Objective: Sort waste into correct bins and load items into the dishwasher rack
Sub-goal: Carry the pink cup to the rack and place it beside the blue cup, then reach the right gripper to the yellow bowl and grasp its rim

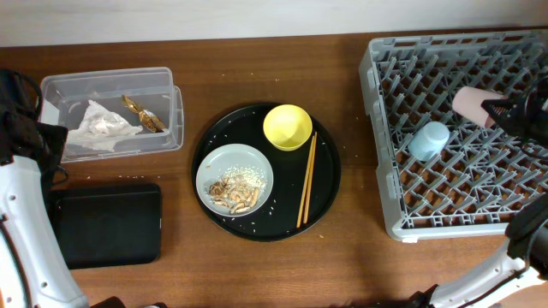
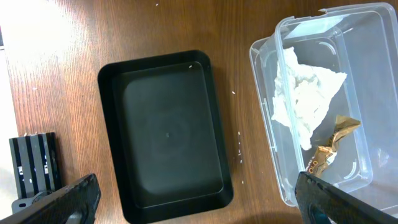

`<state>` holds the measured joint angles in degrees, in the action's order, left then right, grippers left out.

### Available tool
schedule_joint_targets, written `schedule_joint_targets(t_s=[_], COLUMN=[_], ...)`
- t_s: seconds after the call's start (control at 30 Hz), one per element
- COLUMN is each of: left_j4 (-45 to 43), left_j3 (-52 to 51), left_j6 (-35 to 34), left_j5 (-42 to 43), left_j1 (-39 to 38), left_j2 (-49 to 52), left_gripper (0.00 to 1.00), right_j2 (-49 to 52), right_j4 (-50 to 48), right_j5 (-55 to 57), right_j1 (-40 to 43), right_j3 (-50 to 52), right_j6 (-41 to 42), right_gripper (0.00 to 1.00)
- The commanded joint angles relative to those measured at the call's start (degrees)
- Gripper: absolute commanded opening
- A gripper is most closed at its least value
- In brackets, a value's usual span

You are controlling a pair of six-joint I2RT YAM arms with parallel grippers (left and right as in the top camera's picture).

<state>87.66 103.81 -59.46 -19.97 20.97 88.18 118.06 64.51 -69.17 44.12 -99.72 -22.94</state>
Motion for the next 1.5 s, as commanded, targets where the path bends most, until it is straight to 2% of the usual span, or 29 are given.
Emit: schedule_joint_targets(t_s=[0.0,0.23,0.37,0.43,0.57,0.6,0.63,0.73,0.87,0.93,0.97,1.0,1.03,1.07,1.1,1.13,1.17,1.23,1.27,1.3,1.37,1.47], left_j4=[0.09,0.09,0.09,0.09,0.09,0.09,0.09,0.07,0.07,0.09,0.09,0.07,0.09,0.09,0.09,0.09,0.09,0.09,0.09,0.09,0.09,0.09], left_j3=[0.15,0.15,0.17,0.17,0.17,0.17,0.15,0.17,0.15,0.17,0.17,0.15,0.15,0.17,0.17,0.15,0.17,0.17,0.15,0.17,0.15,0.17], left_j6=[-0.52,-0.52,-0.52,-0.52,-0.52,-0.52,-0.52,-0.52,-0.52,-0.52,-0.52,-0.52,-0.52,-0.52,-0.52,-0.52,-0.52,-0.52,-0.52,-0.52,-0.52,-0.52], left_j5=[-0.37,-0.37,-0.37,-0.37,-0.37,-0.37,-0.37,-0.37,-0.37,-0.37,-0.37,-0.37,-0.37,-0.37,-0.37,-0.37,-0.37,-0.37,-0.37,-0.37,-0.37,-0.37], left_j1=[0.20,0.20,0.20,0.20,0.20,0.20,0.20,0.20,0.20,0.20,0.20,0.20,0.20,0.20,0.20,0.20,0.20,0.20,0.20,0.20,0.20,0.20], left_j2=[-0.39,-0.39,-0.39,-0.39,-0.39,-0.39,-0.39,-0.39,-0.39,-0.39,-0.39,-0.39,-0.39,-0.39,-0.39,-0.39,-0.39,-0.39,-0.39,-0.39,-0.39,-0.39], left_gripper=[0.99,0.99,0.99,0.99,0.99,0.99,0.99,0.99,0.99,0.99,0.99,0.99,0.99,0.99,0.99,0.99,0.99,0.99,0.99,0.99,0.99,0.99], right_j2=[2.32,8.74,8.52,7.28,1.75,-0.11,-1.36,-8.48,-20.79,-25.68,-27.98,-29.42,-29.75,-29.42,-28.76,-27.96,-26.56,-23.08,-20.70,-16.68,-9.79,-2.16], right_j4=[-3.96,-4.55,-2.03,-0.59,1.29,2.60,3.32,3.63,1.29,1.81,3.04,4.50,6.27,8.04,7.82,6.36,3.39,-0.61,-1.88,-4.74,-10.38,-16.83], right_j5=[-5.20,-4.90,12.13,12.28,17.22,17.79,17.79,18.01,18.43,15.17,10.16,6.05,4.90,6.05,7.67,11.47,20.96,46.97,56.59,62.90,67.43,68.83], right_j1=[0.00,0.11,0.33,1.36,4.39,5.03,5.42,7.72,7.50,4.57,1.20,-3.74,-9.99,-16.96,-23.96,-30.42,-39.15,-52.02,-58.03,-65.02,-72.28,-75.80], right_j3=[2.80,2.80,2.64,2.64,2.64,2.64,2.64,2.62,2.21,2.21,2.21,2.21,2.21,2.23,2.32,2.32,2.32,2.32,2.32,2.32,2.32,2.32], right_j6=[-0.81,-0.74,2.89,4.00,9.94,9.94,9.99,16.90,17.62,17.70,17.68,17.64,15.37,12.87,11.06,10.97,14.16,31.21,35.43,35.69,35.74,39.52], right_gripper=[0.04,0.04,0.04,0.04,0.04,0.09,0.09,0.07,0.06,0.06,0.19,0.46,0.98,0.99,0.93,0.82,0.57,0.55,0.55,0.56,0.64,0.67])
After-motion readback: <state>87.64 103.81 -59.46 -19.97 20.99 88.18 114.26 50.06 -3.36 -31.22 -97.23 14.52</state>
